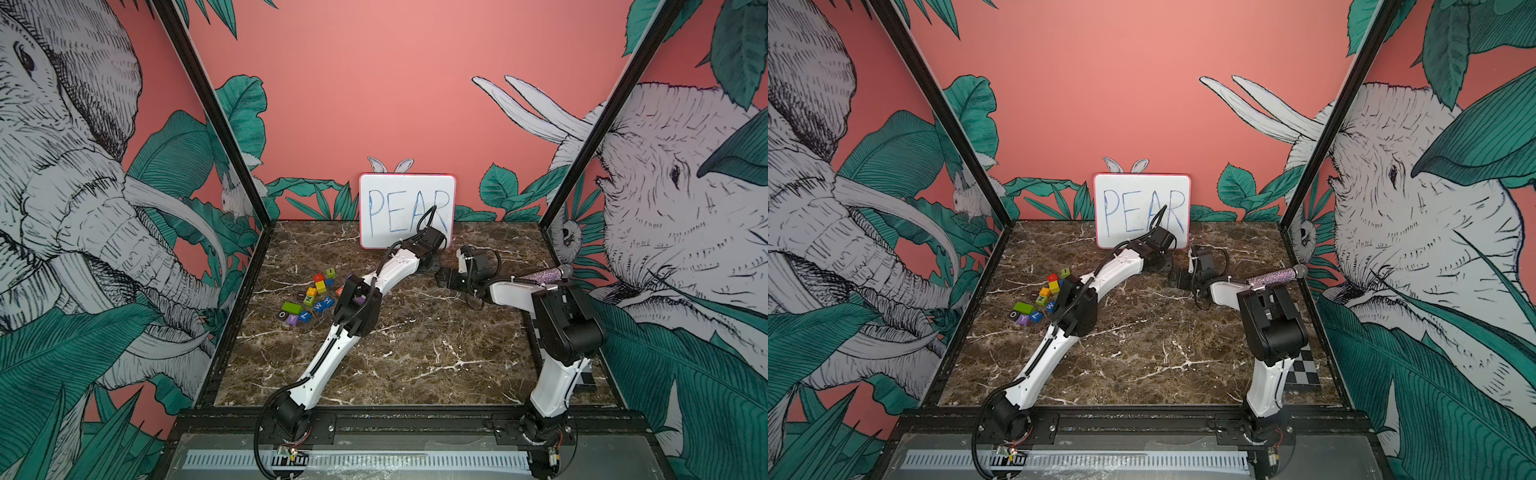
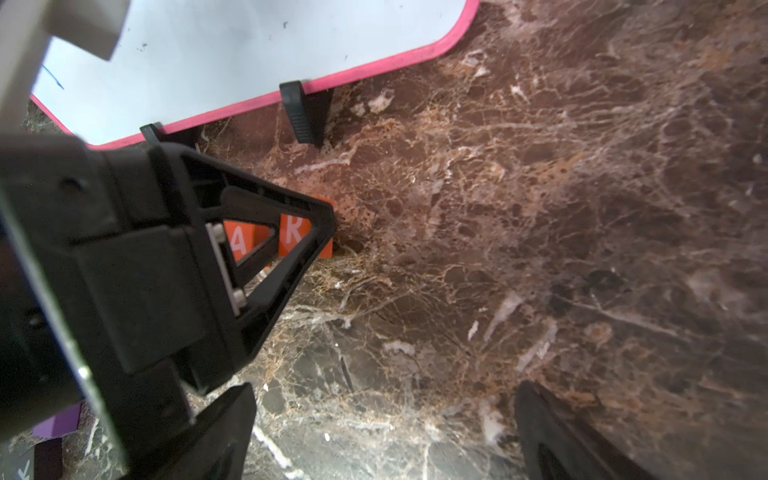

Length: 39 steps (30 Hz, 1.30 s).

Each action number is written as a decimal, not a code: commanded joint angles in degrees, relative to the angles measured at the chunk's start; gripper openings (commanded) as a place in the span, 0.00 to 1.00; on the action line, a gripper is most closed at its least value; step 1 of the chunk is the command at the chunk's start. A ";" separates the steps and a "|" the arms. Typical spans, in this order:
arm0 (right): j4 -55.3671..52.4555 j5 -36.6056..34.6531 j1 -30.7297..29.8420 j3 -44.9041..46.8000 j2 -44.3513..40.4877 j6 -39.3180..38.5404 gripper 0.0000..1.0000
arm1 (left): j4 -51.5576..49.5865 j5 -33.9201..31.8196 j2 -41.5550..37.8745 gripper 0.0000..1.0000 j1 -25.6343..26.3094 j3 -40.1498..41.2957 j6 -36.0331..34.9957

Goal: Spell the uppercase word “pear” with letter blocks
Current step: Place the letter block at the center of the board.

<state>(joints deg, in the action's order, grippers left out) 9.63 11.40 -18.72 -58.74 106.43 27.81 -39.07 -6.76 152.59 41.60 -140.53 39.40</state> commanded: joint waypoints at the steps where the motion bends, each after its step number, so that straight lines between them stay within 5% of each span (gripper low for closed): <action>1: 1.83 0.21 0.26 0.75 -0.26 0.33 0.99 | -0.57 -1.16 -0.64 0.42 0.23 -0.72 0.42; 29: 0.69 0.73 0.24 0.00 -1.21 0.67 0.99 | 1.13 -3.67 -8.10 0.48 0.74 -0.65 -2.95; 39: 0.36 2.46 0.18 0.52 -2.62 1.69 0.98 | 11.98 -3.08 -24.12 0.53 0.82 21.64 -8.71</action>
<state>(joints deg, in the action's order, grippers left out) 8.95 12.47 -18.70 -58.74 105.86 28.38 -32.01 -9.08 136.00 42.00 -124.42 33.43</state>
